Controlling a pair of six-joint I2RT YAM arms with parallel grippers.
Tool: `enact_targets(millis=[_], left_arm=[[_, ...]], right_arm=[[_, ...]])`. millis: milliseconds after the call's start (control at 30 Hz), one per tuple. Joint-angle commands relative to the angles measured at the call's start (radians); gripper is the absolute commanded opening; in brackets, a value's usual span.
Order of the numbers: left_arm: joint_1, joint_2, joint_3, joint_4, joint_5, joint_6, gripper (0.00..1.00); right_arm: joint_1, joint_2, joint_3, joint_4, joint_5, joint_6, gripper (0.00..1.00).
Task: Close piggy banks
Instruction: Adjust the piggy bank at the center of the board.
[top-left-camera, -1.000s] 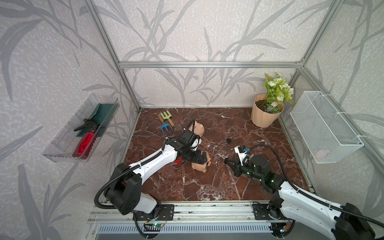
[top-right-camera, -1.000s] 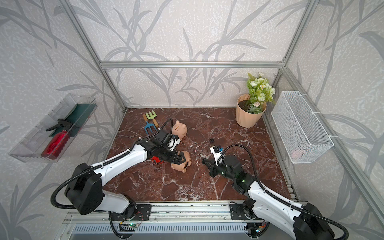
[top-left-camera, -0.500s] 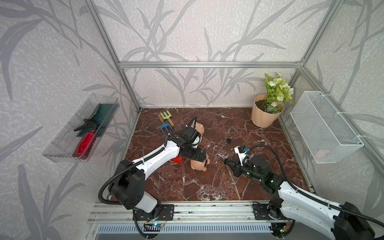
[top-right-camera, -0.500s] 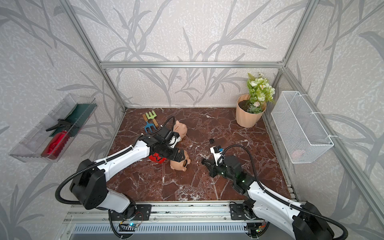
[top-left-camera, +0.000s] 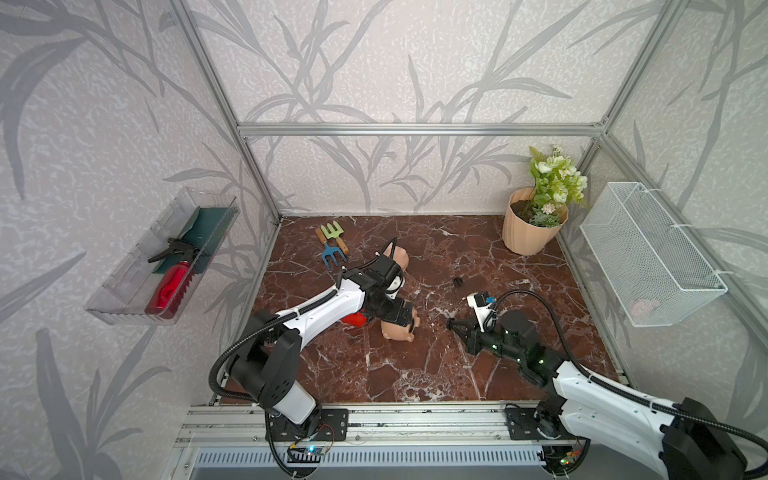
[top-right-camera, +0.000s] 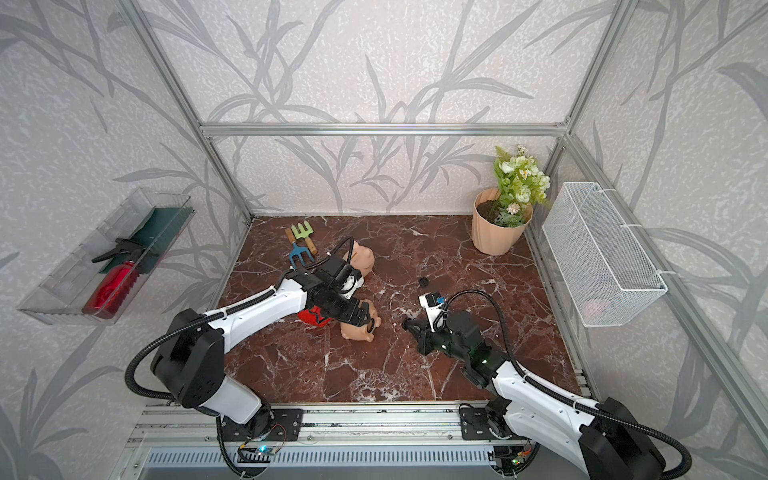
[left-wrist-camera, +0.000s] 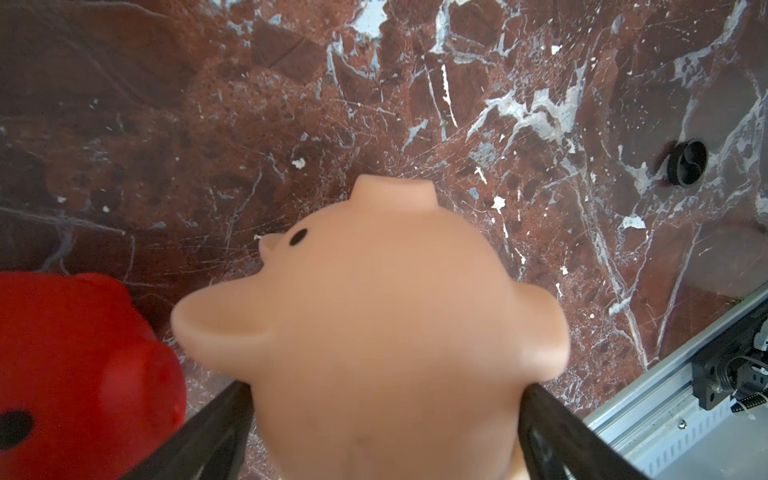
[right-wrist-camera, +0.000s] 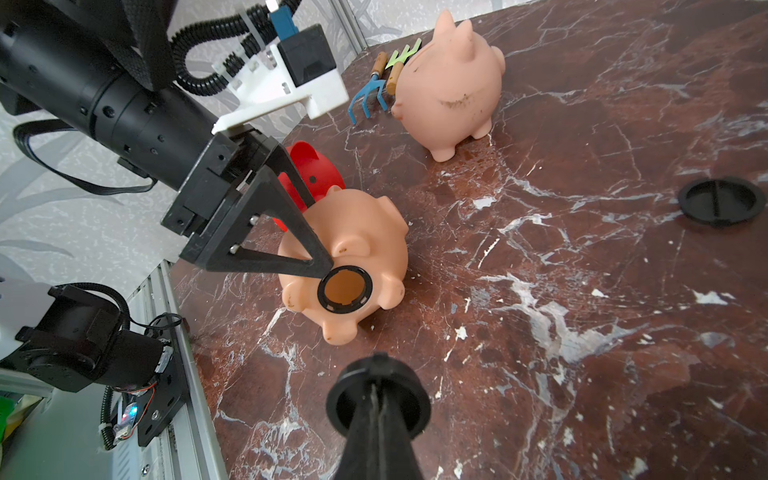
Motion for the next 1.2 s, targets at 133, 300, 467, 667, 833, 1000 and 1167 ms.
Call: enact_targets(millis=[133,300,467,667,833,1000,1167], left_arm=[[0.000,0.024,0.008,0.010,0.059,0.023,0.93],[0.000,0.035,0.007,0.018,0.081,0.033,0.92],[-0.001,0.041,0.007,0.024,0.105,0.042,0.92],[-0.001,0.048,0.016,0.022,0.136,0.061,0.92],[-0.001,0.070,0.043,0.011,0.158,0.086,0.92],[0.000,0.100,0.062,0.005,0.184,0.096,0.92],[-0.001,0.108,0.075,0.007,0.202,0.099,0.92]], right_arm=[[0.001,0.023,-0.015,0.061,-0.015,0.002,0.00],[0.001,0.050,-0.013,0.090,-0.021,-0.003,0.00],[0.002,0.091,-0.010,0.126,-0.038,-0.018,0.00],[0.004,0.147,-0.002,0.173,-0.074,-0.074,0.00],[0.011,0.191,0.002,0.221,-0.104,-0.172,0.00],[0.036,0.233,-0.016,0.307,-0.072,-0.287,0.00],[0.058,0.284,-0.053,0.459,-0.035,-0.379,0.00]])
